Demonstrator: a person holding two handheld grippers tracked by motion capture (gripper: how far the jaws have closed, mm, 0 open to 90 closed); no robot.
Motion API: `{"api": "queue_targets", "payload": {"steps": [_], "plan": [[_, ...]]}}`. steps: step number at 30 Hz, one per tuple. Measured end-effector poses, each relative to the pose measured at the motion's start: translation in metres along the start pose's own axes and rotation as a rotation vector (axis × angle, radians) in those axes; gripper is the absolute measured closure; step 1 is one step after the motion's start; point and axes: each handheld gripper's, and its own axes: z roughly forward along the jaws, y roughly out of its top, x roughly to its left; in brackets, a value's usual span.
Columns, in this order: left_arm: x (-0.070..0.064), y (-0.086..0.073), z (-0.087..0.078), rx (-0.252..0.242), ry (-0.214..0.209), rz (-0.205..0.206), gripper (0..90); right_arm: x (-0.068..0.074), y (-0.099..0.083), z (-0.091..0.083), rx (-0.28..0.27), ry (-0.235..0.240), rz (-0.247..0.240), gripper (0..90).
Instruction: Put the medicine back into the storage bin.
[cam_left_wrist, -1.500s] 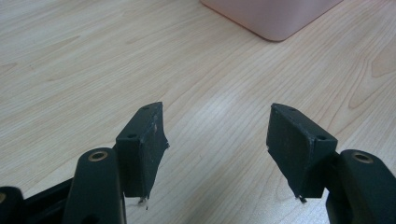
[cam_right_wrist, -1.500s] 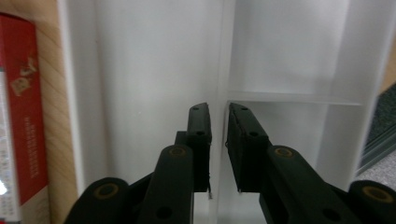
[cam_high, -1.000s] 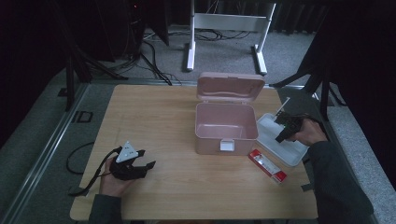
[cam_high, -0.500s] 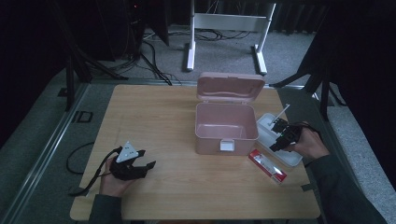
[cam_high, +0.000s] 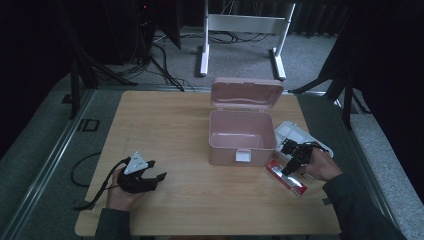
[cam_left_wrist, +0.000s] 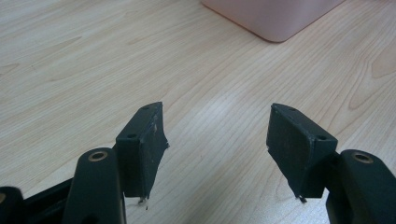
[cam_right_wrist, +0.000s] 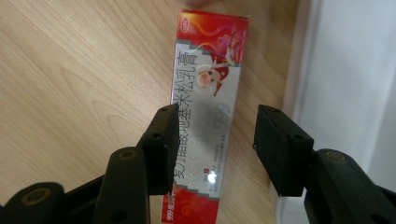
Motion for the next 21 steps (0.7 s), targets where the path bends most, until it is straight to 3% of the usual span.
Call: {"api": "queue_targets", "payload": {"steps": [7,21], "plan": [[0.0,0.0,-0.001,0.0,0.001,-0.002,37.2,0.005,0.003,0.015,0.041,0.014,-0.001,49.2],[0.0,0.0,-0.001,-0.003,0.001,-0.002,37.3,0.005,-0.001,0.022,0.052,0.021,-0.004,48.1]]}}
